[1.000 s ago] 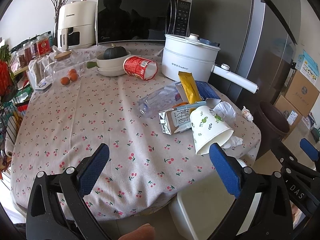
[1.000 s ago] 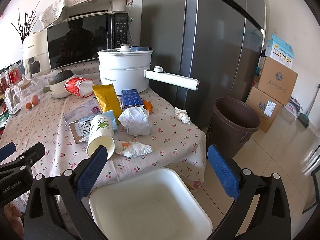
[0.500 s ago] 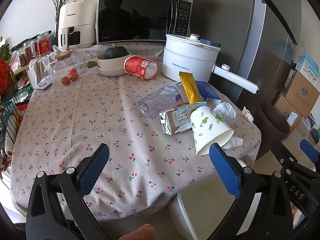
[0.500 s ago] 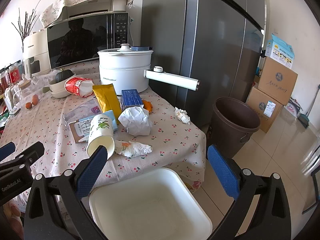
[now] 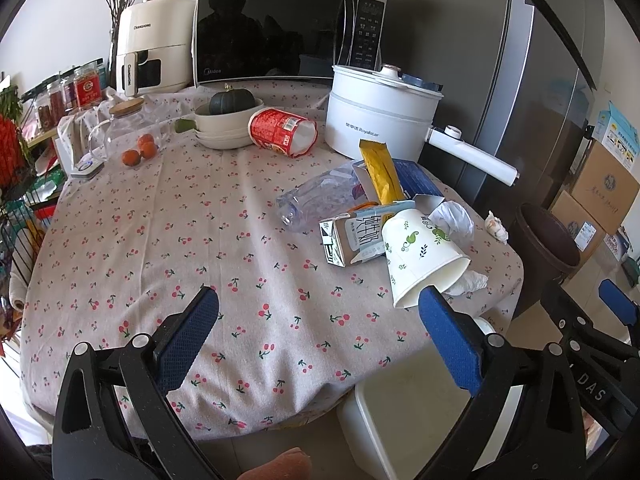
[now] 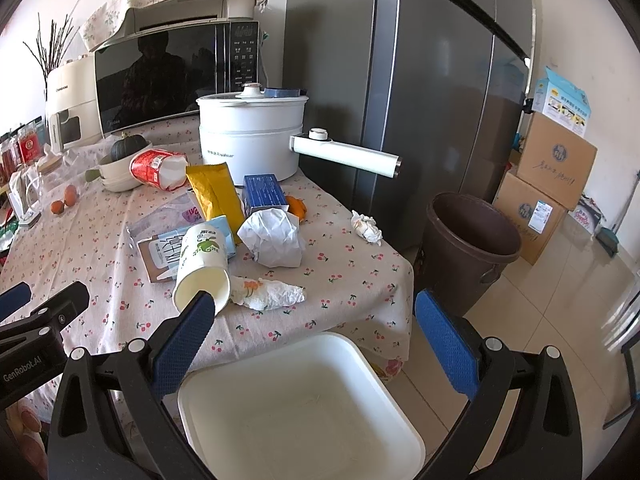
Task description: Collect trash
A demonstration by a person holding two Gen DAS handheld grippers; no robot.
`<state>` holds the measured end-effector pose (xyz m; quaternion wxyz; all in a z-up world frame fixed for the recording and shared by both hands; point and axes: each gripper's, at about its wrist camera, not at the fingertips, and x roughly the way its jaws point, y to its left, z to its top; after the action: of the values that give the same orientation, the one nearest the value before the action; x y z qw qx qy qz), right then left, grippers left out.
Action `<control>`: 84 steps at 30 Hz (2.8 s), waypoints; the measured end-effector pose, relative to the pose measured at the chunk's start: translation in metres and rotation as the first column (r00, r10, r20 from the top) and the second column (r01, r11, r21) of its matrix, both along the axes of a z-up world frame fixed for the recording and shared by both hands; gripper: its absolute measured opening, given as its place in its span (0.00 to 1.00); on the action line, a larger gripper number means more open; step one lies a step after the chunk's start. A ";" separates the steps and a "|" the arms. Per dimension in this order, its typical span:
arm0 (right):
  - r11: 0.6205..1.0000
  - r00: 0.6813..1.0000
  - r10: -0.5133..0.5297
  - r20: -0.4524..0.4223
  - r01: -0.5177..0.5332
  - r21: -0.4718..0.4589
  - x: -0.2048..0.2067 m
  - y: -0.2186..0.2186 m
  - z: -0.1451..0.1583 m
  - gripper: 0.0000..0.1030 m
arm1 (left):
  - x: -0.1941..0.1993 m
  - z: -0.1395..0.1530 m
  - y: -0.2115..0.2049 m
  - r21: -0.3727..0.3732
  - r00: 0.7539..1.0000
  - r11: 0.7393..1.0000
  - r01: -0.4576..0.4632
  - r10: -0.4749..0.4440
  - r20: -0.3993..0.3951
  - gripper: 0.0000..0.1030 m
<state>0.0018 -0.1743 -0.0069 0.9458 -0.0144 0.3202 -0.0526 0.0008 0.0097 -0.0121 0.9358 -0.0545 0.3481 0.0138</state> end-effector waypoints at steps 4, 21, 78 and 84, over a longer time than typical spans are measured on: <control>1.000 1.000 0.002 -0.003 -0.002 0.002 0.000 0.000 -0.001 0.95 | 0.000 -0.003 0.002 -0.003 1.000 1.000 -0.005 0.005 -0.005 0.93; 1.000 0.999 0.007 -0.034 -0.006 0.004 0.005 0.003 -0.005 0.95 | 0.006 -0.003 0.005 -0.014 0.999 1.000 -0.020 0.020 -0.037 0.93; 0.957 0.896 0.240 -0.373 -0.153 0.248 0.137 0.052 -0.059 0.92 | 0.096 -0.033 0.100 -0.322 0.935 0.943 -0.088 -0.034 -0.354 0.93; 0.943 0.878 0.297 -0.375 -0.208 0.260 0.145 0.065 -0.064 0.51 | 0.098 -0.030 0.097 -0.280 0.942 0.957 -0.075 -0.024 -0.334 0.93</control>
<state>0.1469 -0.1091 -0.0713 0.8524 0.0342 0.5099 0.1104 0.0985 0.1072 -0.0426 0.8449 -0.1919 0.4991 -0.0161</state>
